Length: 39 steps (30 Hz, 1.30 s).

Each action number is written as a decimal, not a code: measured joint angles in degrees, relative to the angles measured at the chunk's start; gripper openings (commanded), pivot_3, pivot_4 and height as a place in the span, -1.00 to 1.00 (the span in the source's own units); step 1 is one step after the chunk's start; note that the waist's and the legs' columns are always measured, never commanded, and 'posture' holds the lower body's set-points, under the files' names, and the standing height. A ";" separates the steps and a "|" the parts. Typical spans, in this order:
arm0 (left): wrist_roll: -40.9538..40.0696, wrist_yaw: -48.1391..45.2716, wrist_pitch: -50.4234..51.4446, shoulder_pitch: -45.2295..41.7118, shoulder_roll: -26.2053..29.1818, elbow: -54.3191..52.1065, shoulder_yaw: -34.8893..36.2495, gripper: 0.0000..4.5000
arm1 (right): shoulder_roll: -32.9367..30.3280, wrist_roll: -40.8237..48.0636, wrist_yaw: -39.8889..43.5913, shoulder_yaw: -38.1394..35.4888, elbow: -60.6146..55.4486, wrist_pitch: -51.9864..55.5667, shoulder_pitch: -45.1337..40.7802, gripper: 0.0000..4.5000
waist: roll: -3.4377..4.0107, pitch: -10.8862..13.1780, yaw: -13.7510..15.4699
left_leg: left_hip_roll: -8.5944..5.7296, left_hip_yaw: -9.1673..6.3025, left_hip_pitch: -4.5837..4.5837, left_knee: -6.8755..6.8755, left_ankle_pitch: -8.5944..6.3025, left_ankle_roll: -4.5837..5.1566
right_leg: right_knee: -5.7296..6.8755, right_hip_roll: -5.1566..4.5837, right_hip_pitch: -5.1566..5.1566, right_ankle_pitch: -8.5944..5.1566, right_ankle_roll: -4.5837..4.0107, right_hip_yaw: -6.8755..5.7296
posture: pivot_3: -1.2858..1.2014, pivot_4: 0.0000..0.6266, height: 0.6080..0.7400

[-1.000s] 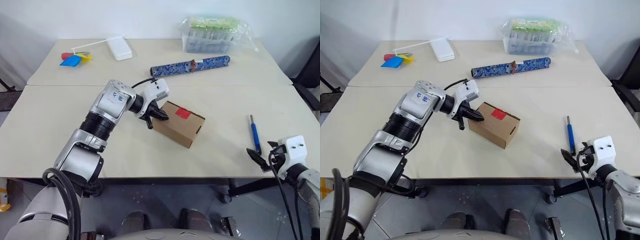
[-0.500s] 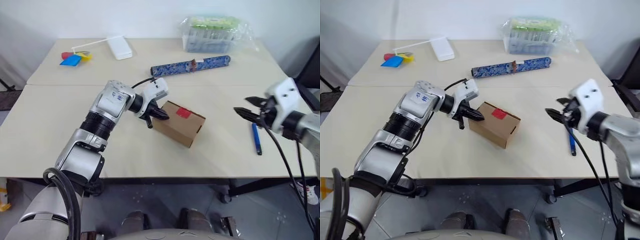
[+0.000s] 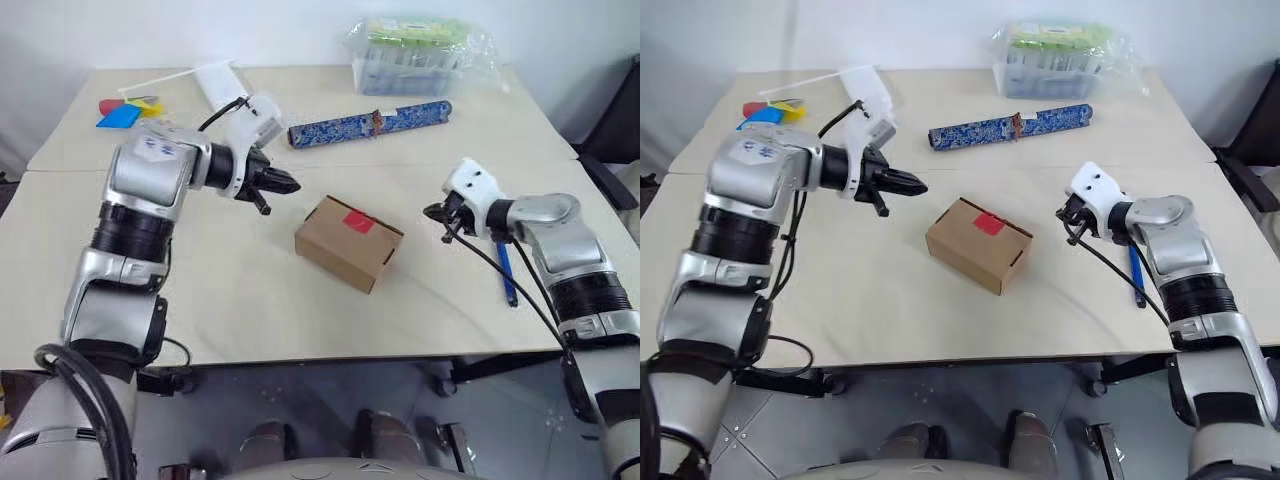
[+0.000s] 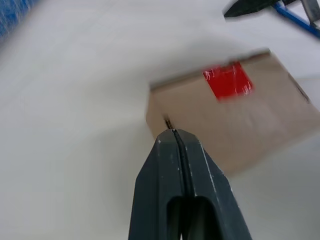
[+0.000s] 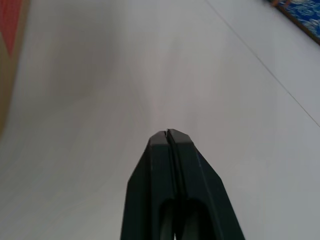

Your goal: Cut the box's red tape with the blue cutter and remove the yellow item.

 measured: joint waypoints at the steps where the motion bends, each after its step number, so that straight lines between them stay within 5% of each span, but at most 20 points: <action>1: -0.67 0.18 2.38 2.70 1.42 -2.39 -0.07 -1.00 | 0.65 -0.49 0.73 0.13 1.77 -0.73 -0.74 -0.99 | 0.00 0.00 -0.07 | 0.01 -0.03 0.00 0.00 0.01 -0.02 | 0.01 0.00 0.00 0.00 0.00 -0.01 | 0.03 -0.52 1.00; 7: -5.90 2.96 16.11 13.42 3.69 -14.58 1.13 -1.00 | 4.37 -1.33 5.91 0.73 7.29 -2.02 -3.76 -0.99 | -0.02 0.04 0.10 | 0.01 -0.22 -0.03 0.14 0.02 -0.04 | 0.09 0.00 0.01 0.00 0.00 0.05 | 0.03 -0.52 1.00; 14: -10.90 10.96 23.42 18.18 -6.55 -20.17 4.16 -1.00 | 5.65 0.31 13.56 0.67 4.48 5.13 -5.18 -0.99 | -0.02 0.03 0.54 | 0.01 -0.29 -0.06 0.27 0.02 -0.04 | 0.13 0.00 0.06 0.00 0.00 0.08 | 0.03 -0.52 1.00; 20: -11.63 17.18 19.93 18.31 -12.53 -17.67 5.52 -1.00 | 3.35 2.47 16.79 0.45 -9.68 13.58 0.49 -0.99 | -0.02 0.03 0.55 | -0.01 -0.24 -0.04 0.26 0.03 -0.06 | 0.16 0.01 0.06 0.00 -0.01 0.07 | 0.03 -0.52 1.00; 39: -10.97 13.73 1.85 13.11 -10.93 -0.03 -1.77 -1.00 | -3.34 12.50 11.90 -2.25 -46.74 36.94 16.86 -0.99 | -0.03 0.03 1.92 | -0.04 -0.06 -0.04 0.35 0.03 -0.07 | 0.14 0.01 0.06 0.00 -0.01 0.07 | 0.03 -0.52 1.00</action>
